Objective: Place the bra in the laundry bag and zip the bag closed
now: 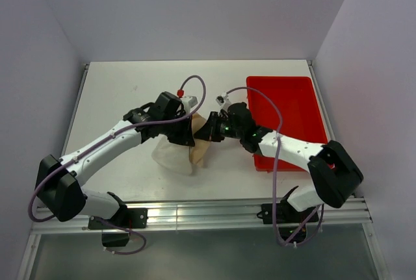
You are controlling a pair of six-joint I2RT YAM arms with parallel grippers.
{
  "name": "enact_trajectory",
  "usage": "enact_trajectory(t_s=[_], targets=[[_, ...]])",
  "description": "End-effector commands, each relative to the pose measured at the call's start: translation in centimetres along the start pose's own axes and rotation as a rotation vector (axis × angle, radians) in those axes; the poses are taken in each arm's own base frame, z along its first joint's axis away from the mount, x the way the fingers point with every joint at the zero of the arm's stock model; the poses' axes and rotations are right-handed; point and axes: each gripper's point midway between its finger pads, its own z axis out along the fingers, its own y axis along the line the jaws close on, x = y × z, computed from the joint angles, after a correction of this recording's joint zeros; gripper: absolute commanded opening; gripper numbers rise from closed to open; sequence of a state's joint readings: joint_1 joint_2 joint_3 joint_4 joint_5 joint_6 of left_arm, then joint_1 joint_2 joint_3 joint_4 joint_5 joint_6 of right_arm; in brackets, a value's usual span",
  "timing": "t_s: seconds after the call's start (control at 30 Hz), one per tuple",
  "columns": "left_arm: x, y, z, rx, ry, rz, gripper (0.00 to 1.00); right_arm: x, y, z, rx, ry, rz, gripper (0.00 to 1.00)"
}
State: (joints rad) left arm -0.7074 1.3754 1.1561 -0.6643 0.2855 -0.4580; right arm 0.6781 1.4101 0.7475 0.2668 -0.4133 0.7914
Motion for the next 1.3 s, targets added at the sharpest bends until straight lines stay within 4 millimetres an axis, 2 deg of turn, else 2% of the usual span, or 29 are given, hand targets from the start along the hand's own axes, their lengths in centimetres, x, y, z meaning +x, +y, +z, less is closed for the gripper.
enact_trajectory(t_s=[0.0, 0.07, 0.13, 0.2, 0.23, 0.37, 0.4, 0.43, 0.47, 0.5, 0.57, 0.6, 0.73, 0.87, 0.93, 0.97, 1.0, 1.03, 1.07, 1.13, 1.17, 1.23, 1.27], targets=[[0.5, 0.2, 1.3, 0.047, -0.016, 0.031, 0.0, -0.8, 2.6, 1.3, -0.086, 0.006, -0.061, 0.0], [0.9, 0.1, 1.5, 0.072, -0.023, 0.033, 0.0, -0.1, 2.5, 2.2, -0.107, 0.036, -0.057, 0.0], [2.0, 0.1, 1.5, 0.1, -0.011, 0.036, 0.0, -0.2, 2.6, 2.9, -0.145, 0.036, -0.06, 0.0], [2.3, 0.1, 1.3, 0.102, -0.022, 0.041, 0.0, -0.5, 3.4, 3.5, -0.188, 0.036, -0.083, 0.0], [2.3, 0.3, 1.2, 0.096, -0.026, 0.046, 0.0, -0.3, 2.9, 4.2, -0.183, 0.048, -0.079, 0.0], [0.7, 2.5, 0.5, 0.003, -0.075, 0.014, 0.0, -0.2, 1.3, 6.8, -0.148, 0.083, -0.042, 0.0], [0.1, 2.8, 0.2, -0.008, -0.085, 0.006, 0.0, -0.7, 1.0, 7.6, -0.12, 0.078, -0.026, 0.0], [-0.6, 3.5, -0.1, -0.02, -0.1, -0.011, 0.0, 0.1, -0.7, 8.7, -0.072, 0.102, 0.003, 0.0], [-1.0, 3.7, -0.3, -0.025, -0.105, -0.015, 0.0, 0.0, -1.3, 9.2, -0.047, 0.102, 0.03, 0.0], [-1.4, 4.1, -0.5, -0.039, -0.098, -0.019, 0.0, 0.3, -2.8, 10.2, 0.006, 0.103, 0.054, 0.0], [-1.9, 5.5, -0.3, -0.075, -0.075, -0.041, 0.0, 0.1, -4.0, 10.8, 0.058, 0.088, 0.083, 0.0], [-2.8, 5.6, -0.6, -0.077, -0.086, -0.033, 0.0, 0.4, -5.4, 11.3, 0.106, 0.078, 0.099, 0.0], [-3.6, 7.2, -0.3, -0.095, -0.05, -0.07, 0.0, 0.4, -8.0, 12.2, 0.231, 0.051, 0.123, 0.0], [-4.9, 9.8, -0.3, -0.241, -0.057, -0.091, 0.0, 0.2, -10.2, 11.5, 0.4, 0.018, 0.097, 0.0], [-5.8, 11.5, -0.6, -0.332, -0.075, -0.093, 0.0, 0.2, -10.6, 10.3, 0.462, 0.004, 0.09, 0.0], [-5.7, 12.3, -0.3, -0.369, -0.053, -0.1, 0.0, 0.8, -11.8, 9.3, 0.514, -0.01, 0.083, 0.0], [-6.9, 12.9, -0.8, -0.418, -0.08, -0.089, 0.0, 0.8, -11.4, 8.5, 0.517, -0.013, 0.084, 0.0], [-7.2, 13.0, -0.6, -0.423, -0.073, -0.088, 0.0, 0.9, -11.7, 7.9, 0.538, -0.024, 0.076, 0.0], [-8.2, 13.6, -0.4, -0.455, -0.079, -0.084, 0.0, 2.0, -12.8, 6.9, 0.572, -0.013, 0.073, 0.0], [-8.6, 14.4, -0.1, -0.505, -0.067, -0.08, 0.0, 2.4, -12.7, 5.4, 0.579, -0.022, 0.067, 0.0], [-9.2, 14.7, 0.4, -0.51, -0.061, -0.075, 0.0, 3.9, -13.6, 4.3, 0.596, -0.004, 0.068, 0.0], [-9.4, 14.5, 1.1, -0.505, -0.039, -0.063, 0.0, 4.2, -12.9, 2.8, 0.577, -0.019, 0.067, 0.0], [-9.5, 14.4, 1.8, -0.504, -0.027, -0.052, 0.0, 5.4, -13.6, 1.6, 0.594, -0.003, 0.069, 0.0]])
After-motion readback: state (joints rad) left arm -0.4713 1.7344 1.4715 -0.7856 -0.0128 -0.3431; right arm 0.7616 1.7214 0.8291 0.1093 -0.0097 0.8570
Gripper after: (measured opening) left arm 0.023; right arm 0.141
